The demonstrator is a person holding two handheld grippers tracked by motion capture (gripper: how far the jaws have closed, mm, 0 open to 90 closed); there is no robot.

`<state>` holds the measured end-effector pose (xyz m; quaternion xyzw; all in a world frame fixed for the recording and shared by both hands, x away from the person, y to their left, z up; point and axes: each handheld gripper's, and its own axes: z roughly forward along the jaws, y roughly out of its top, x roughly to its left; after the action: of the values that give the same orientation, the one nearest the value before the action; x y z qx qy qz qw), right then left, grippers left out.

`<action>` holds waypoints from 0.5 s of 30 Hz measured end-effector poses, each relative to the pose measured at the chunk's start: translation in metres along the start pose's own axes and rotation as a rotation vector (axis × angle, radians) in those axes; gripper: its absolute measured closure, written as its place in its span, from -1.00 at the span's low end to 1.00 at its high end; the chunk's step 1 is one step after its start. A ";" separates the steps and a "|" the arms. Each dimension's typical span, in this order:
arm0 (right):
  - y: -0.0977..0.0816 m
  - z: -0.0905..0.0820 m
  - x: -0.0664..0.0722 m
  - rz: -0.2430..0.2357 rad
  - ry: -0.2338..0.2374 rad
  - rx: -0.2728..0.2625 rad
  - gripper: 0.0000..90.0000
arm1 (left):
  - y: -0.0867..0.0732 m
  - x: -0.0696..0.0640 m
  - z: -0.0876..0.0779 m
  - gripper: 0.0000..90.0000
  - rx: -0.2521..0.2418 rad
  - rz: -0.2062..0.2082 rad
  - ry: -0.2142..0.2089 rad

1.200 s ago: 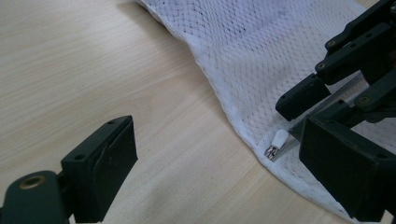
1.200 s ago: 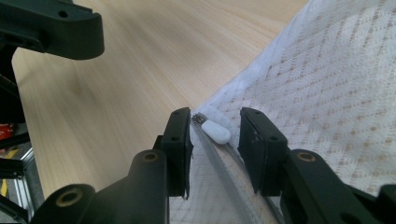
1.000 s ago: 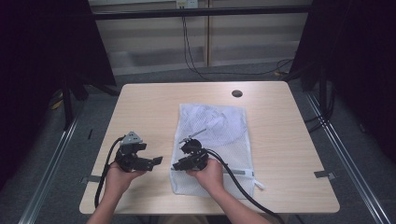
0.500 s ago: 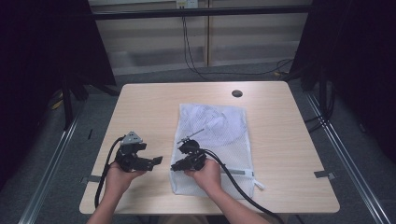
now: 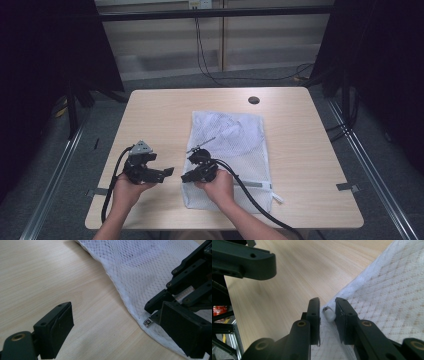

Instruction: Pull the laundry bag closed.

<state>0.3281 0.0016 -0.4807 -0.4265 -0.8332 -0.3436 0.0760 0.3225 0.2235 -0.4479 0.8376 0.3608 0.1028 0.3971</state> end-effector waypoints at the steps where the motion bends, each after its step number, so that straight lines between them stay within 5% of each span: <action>1: 0.000 0.001 0.000 -0.002 -0.001 0.001 0.67 | 0.000 0.000 0.000 -0.74 0.003 0.003 0.000; 15: 0.001 -0.003 -0.001 -0.019 -0.015 0.001 0.94 | -0.001 -0.001 0.001 -0.74 0.011 0.008 -0.014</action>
<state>0.3293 -0.0006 -0.4788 -0.4208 -0.8381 -0.3405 0.0668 0.3217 0.2222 -0.4491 0.8418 0.3553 0.0966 0.3947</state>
